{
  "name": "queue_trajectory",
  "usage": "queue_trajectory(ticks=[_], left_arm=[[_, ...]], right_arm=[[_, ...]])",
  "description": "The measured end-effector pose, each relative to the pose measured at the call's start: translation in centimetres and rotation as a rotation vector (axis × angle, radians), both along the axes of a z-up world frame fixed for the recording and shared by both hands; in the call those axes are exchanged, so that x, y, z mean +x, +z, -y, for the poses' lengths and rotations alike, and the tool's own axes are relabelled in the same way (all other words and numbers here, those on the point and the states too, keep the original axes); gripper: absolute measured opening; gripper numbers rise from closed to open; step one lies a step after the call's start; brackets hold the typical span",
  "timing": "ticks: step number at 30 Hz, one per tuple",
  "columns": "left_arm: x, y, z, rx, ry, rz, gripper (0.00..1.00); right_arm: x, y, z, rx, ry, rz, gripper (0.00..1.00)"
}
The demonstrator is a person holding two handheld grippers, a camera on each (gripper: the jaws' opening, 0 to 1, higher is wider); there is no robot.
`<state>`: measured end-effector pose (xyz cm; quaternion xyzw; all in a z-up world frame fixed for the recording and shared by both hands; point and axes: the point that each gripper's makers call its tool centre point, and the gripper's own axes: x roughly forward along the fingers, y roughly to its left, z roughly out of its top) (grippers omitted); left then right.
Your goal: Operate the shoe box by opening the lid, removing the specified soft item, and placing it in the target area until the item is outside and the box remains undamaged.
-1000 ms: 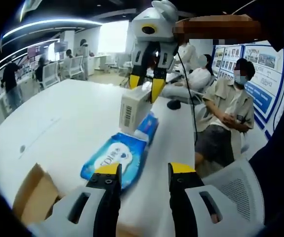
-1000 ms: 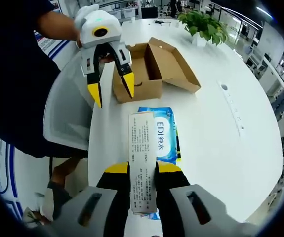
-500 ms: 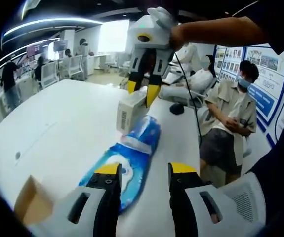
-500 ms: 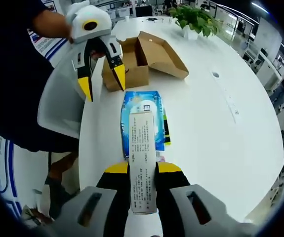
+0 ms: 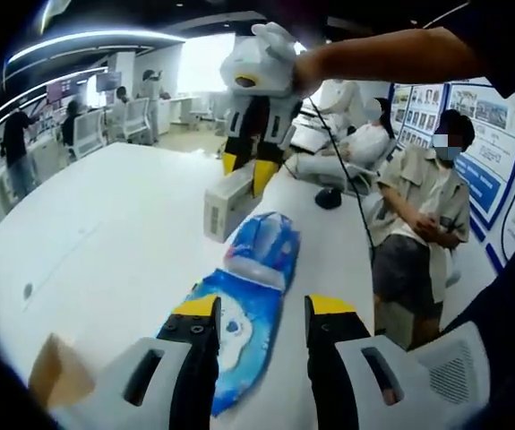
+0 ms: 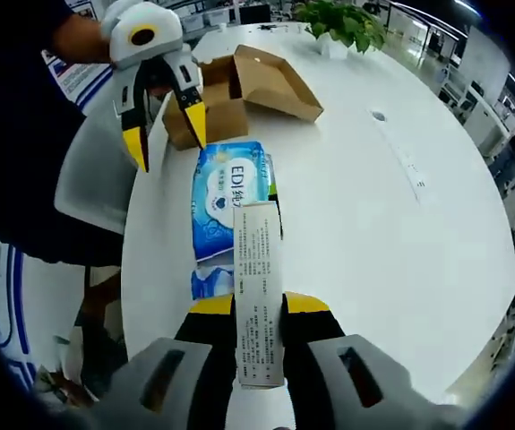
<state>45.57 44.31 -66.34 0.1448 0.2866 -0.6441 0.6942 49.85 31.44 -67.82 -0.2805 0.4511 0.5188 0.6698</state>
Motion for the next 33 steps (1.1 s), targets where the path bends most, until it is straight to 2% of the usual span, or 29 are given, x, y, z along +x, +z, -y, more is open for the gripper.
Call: queue_trajectory(ticks=[6, 15, 33], left_arm=[[0.4, -0.4, 1.0, 0.001, -0.014, -0.005, 0.36], [0.9, -0.9, 1.2, 0.009, -0.013, -0.015, 0.36], [1.5, -2.8, 0.9, 0.031, -0.003, -0.043, 0.36]], right_arm=[[0.9, -1.0, 0.7, -0.016, 0.012, -0.006, 0.16], [2.4, -2.2, 1.3, -0.024, 0.028, -0.012, 0.16], [3.2, -6.7, 2.1, -0.042, 0.034, -0.052, 0.16]])
